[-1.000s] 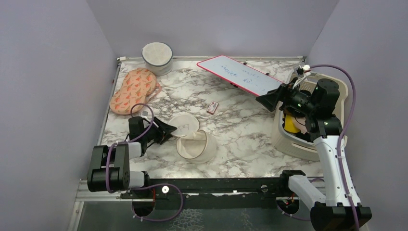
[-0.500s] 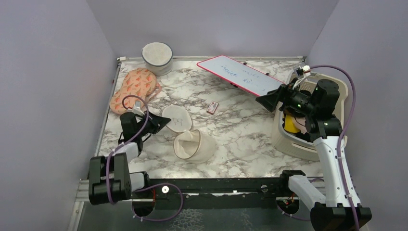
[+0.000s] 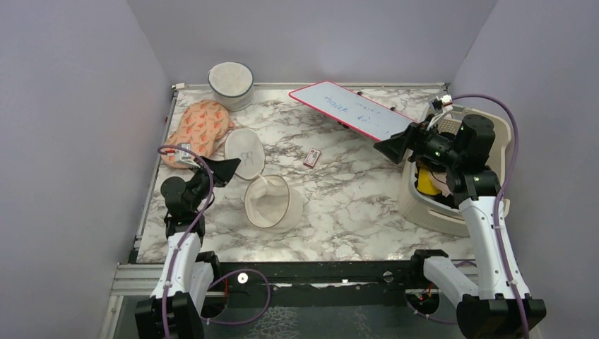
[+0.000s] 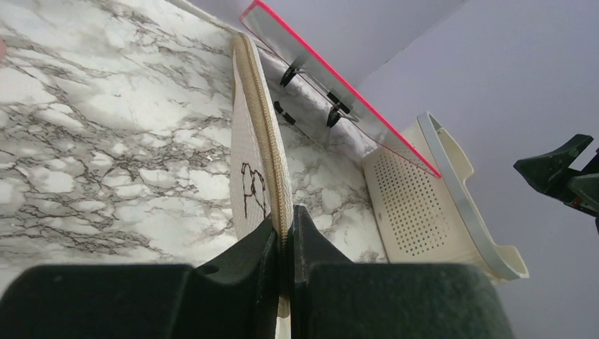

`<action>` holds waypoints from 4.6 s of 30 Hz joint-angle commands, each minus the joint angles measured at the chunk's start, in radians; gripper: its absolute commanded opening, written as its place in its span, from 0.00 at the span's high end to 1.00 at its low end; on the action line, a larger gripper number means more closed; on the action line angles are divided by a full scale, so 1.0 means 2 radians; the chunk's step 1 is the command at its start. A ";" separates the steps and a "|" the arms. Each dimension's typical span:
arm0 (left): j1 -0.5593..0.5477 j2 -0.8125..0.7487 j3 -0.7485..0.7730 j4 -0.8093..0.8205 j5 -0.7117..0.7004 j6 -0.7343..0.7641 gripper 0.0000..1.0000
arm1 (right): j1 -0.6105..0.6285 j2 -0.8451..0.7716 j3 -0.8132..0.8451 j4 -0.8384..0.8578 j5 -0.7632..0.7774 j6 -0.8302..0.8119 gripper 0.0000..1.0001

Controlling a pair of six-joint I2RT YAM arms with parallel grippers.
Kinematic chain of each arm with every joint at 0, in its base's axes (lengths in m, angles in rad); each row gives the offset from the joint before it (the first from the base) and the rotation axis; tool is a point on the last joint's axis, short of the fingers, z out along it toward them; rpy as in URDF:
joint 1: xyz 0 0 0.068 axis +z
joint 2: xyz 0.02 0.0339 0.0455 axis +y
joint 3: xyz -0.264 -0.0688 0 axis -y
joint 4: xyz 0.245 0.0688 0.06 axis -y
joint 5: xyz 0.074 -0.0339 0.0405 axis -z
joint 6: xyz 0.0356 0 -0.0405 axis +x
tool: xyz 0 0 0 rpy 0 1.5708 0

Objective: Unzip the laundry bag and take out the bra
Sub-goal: Close the laundry bag at the center of the board.

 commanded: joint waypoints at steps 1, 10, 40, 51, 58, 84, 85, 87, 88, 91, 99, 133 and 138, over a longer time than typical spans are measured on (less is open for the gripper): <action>-0.010 -0.020 -0.005 0.016 -0.010 0.063 1.00 | 0.007 0.005 0.014 -0.009 -0.013 0.001 0.20; -0.052 -0.004 -0.016 0.142 0.028 0.080 1.00 | 0.112 0.039 0.038 -0.034 0.015 -0.009 0.20; -0.145 -0.070 -0.009 0.077 0.075 0.239 1.00 | 0.329 0.247 0.048 0.331 0.035 -0.171 0.20; -0.164 -0.078 -0.008 0.076 0.083 0.236 1.00 | 0.329 0.332 0.138 0.206 -0.086 -0.457 0.22; -0.167 -0.082 -0.009 0.076 0.082 0.238 1.00 | 0.329 0.383 0.194 0.140 -0.149 -0.475 0.51; -0.167 -0.093 0.168 -0.371 -0.388 0.350 0.31 | 0.383 0.286 0.081 0.187 0.060 -0.378 0.99; -0.166 -0.090 0.170 -0.383 -0.422 0.346 0.31 | 0.388 0.284 0.078 0.186 0.071 -0.379 0.98; -0.166 -0.085 0.170 -0.402 -0.487 0.336 0.28 | 0.405 0.281 0.079 0.173 0.095 -0.387 0.98; -0.165 -0.085 0.170 -0.405 -0.503 0.333 0.27 | 0.414 0.280 0.080 0.165 0.105 -0.393 0.97; -0.165 -0.089 0.172 -0.409 -0.506 0.331 0.26 | 0.434 0.275 0.079 0.154 0.136 -0.401 0.96; -0.165 -0.085 0.169 -0.403 -0.491 0.328 0.26 | 0.491 0.290 0.086 0.125 0.246 -0.387 0.94; -0.164 -0.077 0.168 -0.401 -0.479 0.330 0.26 | 0.579 0.295 0.059 0.174 0.287 -0.242 0.53; -0.164 -0.079 0.167 -0.400 -0.477 0.330 0.26 | 0.577 0.339 0.105 0.193 0.317 -0.166 0.42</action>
